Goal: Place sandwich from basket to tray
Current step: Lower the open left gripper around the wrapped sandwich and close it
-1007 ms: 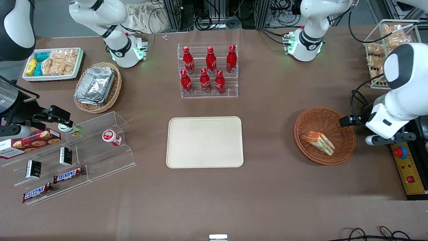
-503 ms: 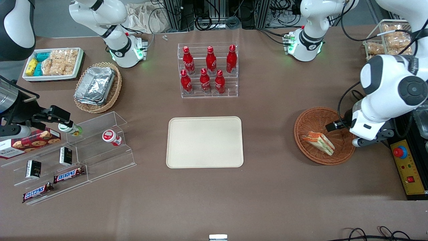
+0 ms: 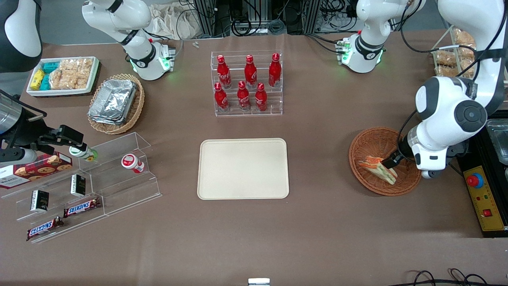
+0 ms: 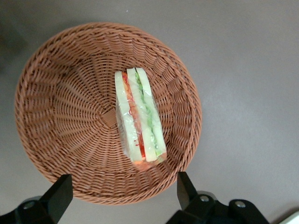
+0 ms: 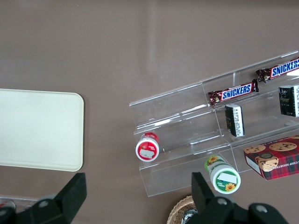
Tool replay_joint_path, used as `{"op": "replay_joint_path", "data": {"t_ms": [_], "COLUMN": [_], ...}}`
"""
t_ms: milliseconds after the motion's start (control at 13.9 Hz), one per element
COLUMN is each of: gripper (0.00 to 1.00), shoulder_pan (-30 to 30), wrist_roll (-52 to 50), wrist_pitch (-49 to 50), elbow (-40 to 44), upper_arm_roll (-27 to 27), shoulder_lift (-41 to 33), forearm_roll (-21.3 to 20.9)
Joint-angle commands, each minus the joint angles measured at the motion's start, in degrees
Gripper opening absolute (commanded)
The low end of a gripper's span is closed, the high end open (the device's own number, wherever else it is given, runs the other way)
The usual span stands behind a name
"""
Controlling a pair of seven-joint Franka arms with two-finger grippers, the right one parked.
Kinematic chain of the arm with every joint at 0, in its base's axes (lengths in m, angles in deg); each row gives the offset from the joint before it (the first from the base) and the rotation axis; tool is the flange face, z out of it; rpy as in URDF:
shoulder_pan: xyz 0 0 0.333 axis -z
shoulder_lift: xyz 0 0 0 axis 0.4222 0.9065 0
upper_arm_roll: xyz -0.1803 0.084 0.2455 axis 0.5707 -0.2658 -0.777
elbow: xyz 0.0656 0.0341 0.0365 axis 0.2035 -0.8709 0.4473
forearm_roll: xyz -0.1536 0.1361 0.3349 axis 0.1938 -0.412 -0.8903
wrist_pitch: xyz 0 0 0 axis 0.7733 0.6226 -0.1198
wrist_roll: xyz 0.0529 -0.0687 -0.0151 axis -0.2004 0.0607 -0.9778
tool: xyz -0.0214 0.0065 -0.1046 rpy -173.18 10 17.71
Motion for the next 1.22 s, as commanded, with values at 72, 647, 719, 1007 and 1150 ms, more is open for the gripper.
{"op": "replay_joint_path", "data": {"t_ms": [72, 647, 719, 1007, 1150], "gripper": [0.99, 0.99, 0.99, 0.99, 0.99], "shoulder_pan": [0.1, 0.1, 0.0, 0.0, 0.0], "wrist_roll": [-4.8, -10.4, -11.2, -11.2, -11.2], "wrist_pitch": [-3.9, -12.5, -13.2, -14.7, -14.7], "elbow": [-3.4, -5.3, -5.6, -5.6, -5.6], "upper_arm_roll": [0.0, 0.0, 0.0, 0.0, -0.1], "shoulder_lift": [1.4, 5.3, 5.8, 7.4, 7.8], "forearm_roll": [-1.4, -4.9, -6.0, -6.1, -6.5]}}
